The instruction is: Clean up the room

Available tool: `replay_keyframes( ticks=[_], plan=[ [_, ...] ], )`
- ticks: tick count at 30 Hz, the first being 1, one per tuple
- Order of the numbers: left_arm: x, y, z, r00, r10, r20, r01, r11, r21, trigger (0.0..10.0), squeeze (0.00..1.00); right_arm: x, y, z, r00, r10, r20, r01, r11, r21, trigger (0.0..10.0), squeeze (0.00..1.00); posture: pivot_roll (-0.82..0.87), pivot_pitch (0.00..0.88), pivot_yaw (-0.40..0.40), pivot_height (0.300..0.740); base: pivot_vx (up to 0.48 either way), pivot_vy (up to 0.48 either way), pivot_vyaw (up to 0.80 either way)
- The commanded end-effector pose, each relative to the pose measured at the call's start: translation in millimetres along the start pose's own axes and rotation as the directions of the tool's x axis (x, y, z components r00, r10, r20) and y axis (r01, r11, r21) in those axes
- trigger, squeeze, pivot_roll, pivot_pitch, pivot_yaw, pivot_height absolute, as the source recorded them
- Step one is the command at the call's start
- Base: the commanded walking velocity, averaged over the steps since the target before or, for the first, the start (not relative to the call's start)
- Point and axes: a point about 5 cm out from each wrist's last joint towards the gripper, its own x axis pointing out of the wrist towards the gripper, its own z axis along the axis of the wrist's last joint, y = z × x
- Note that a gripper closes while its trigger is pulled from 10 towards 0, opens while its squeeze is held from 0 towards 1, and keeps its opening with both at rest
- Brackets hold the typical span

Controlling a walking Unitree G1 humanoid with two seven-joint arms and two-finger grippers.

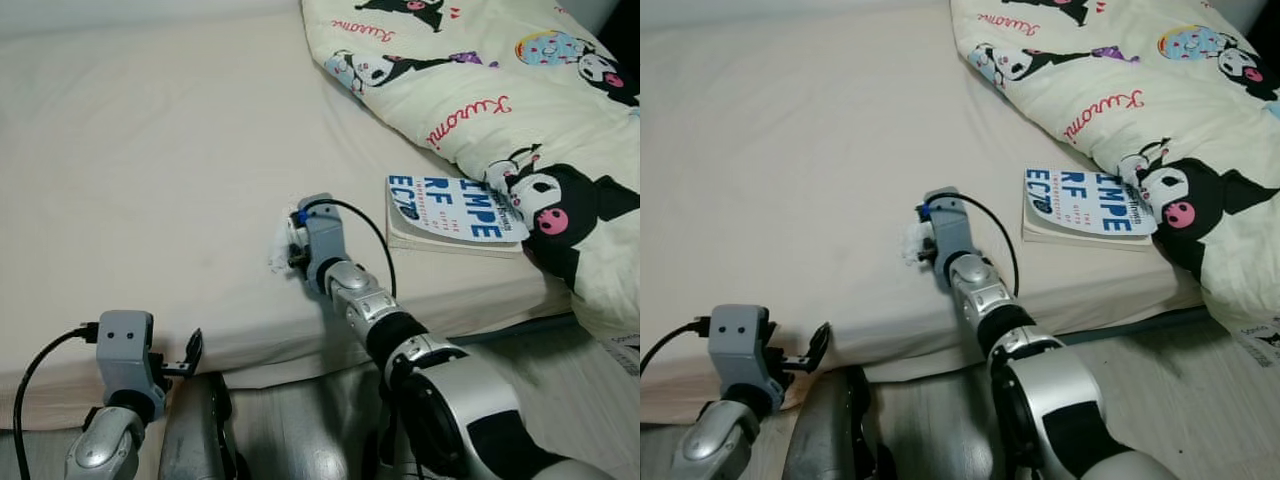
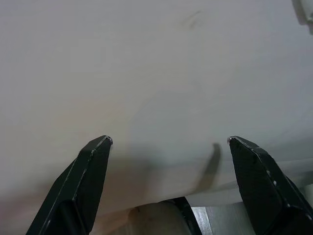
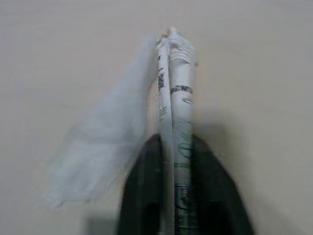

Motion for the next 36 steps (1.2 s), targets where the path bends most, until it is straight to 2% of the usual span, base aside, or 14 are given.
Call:
replay_keyframes(
  ticks=[1,7,15,21,24,26,28,29,30,32,33,34,35,36],
  plan=[
    [-4.4,-1.0,-8,0.999,0.004,-0.044,-0.004,1.0,0.001,10.0,0.0,-0.1,3.2,-4,1.0,0.002,-0.018,-0.002,1.0,0.02,0.0,0.0,0.14,0.364,-0.008,0.505,0.0,0.0,0.0],
    [-1.6,-2.1,-10,0.999,0.005,-0.047,-0.005,1.0,-0.002,10.0,0.0,-0.8,-2.2,-6,1.0,-0.008,-0.017,0.008,1.0,0.026,0.0,0.0,0.12,0.341,-0.014,0.505,0.0,0.0,0.0],
    [32.8,-2.8,3,0.998,0.058,0.026,-0.058,0.998,0.001,10.0,0.0,-4.3,-24.9,3,0.995,0.03,0.091,-0.046,0.983,0.177,0.0,0.0,0.07,0.233,-0.03,0.505,0.0,0.0,0.0],
    [53.6,-2.8,15,0.994,0.084,0.074,-0.084,0.996,-0.01,10.0,0.0,-6.5,-36.6,21,0.979,0.049,0.199,-0.092,0.973,0.21,0.0,0.0,0.04,0.147,-0.034,0.505,0.0,0.0,0.0],
    [67.2,-17.6,28,0.993,0.006,0.121,0.012,0.989,-0.149,10.0,0.0,-9.7,-45.5,23,0.97,0.038,0.24,-0.08,0.982,0.171,0.0,0.0,0.03,0.114,-0.039,0.505,0.0,0.0,0.0],
    [69.2,-23.5,33,0.989,-0.03,0.142,0.054,0.985,-0.166,10.0,0.0,-11.0,-47.8,20,0.969,0.034,0.243,-0.079,0.981,0.18,0.0,0.0,0.02,0.093,-0.04,0.505,0.0,0.0,0.0],
    [71.6,-41.6,49,0.966,-0.145,0.216,0.205,0.935,-0.288,10.0,0.0,-19.0,-60.6,-5,0.974,-0.005,0.227,-0.041,0.979,0.199,0.0,0.0,0.01,0.065,-0.042,0.505,0.0,0.0,0.0],
    [71.6,-41.6,49,0.966,-0.145,0.216,0.205,0.935,-0.288,10.0,0.0,-19.0,-60.6,-5,0.974,-0.005,0.227,-0.041,0.979,0.199,0.0,0.0,0.01,0.065,-0.042,0.505,0.0,0.0,0.0],
    [70.8,-52.1,55,0.94,-0.234,0.247,0.308,0.895,-0.324,10.0,0.0,-24.2,-68.9,-22,0.98,-0.042,0.196,-0.003,0.975,0.224,0.0,0.0,-0.01,0.036,-0.045,0.505,0.0,0.0,0.0],
    [68.4,-68.8,60,0.883,-0.38,0.275,0.456,0.834,-0.312,10.0,0.0,-33.5,-80.6,-46,0.985,-0.094,0.144,0.055,0.965,0.255,0.0,0.0,-0.02,0.022,-0.043,0.505,0.0,0.0,0.0],
    [68.4,-68.8,60,0.883,-0.38,0.275,0.456,0.834,-0.312,10.0,0.0,-33.5,-80.6,-46,0.985,-0.094,0.144,0.055,0.965,0.255,0.0,0.0,-0.02,0.022,-0.043,0.505,0.0,0.0,0.0],
    [62.3,-90.2,51,0.804,-0.544,0.239,0.593,0.758,-0.271,10.0,0.0,-45.4,-91.2,-72,0.987,-0.133,0.093,0.101,0.952,0.288,0.0,0.0,-0.04,0.0,-0.029,0.505,0.0,0.0,0.0],
    [62.3,-90.2,51,0.804,-0.544,0.239,0.593,0.758,-0.271,10.0,0.0,-45.4,-91.2,-72,0.987,-0.133,0.093,0.101,0.952,0.288,0.0,0.0,-0.04,0.0,-0.029,0.505,0.0,0.0,0.0],
    [59.4,-99.4,43,0.772,-0.601,0.206,0.635,0.729,-0.255,10.0,0.0,-51.0,-95.0,-83,0.987,-0.145,0.074,0.117,0.946,0.303,0.0,0.0,-0.06,0.0,-0.023,0.505,0.0,0.0,-0.58]
  ],
)
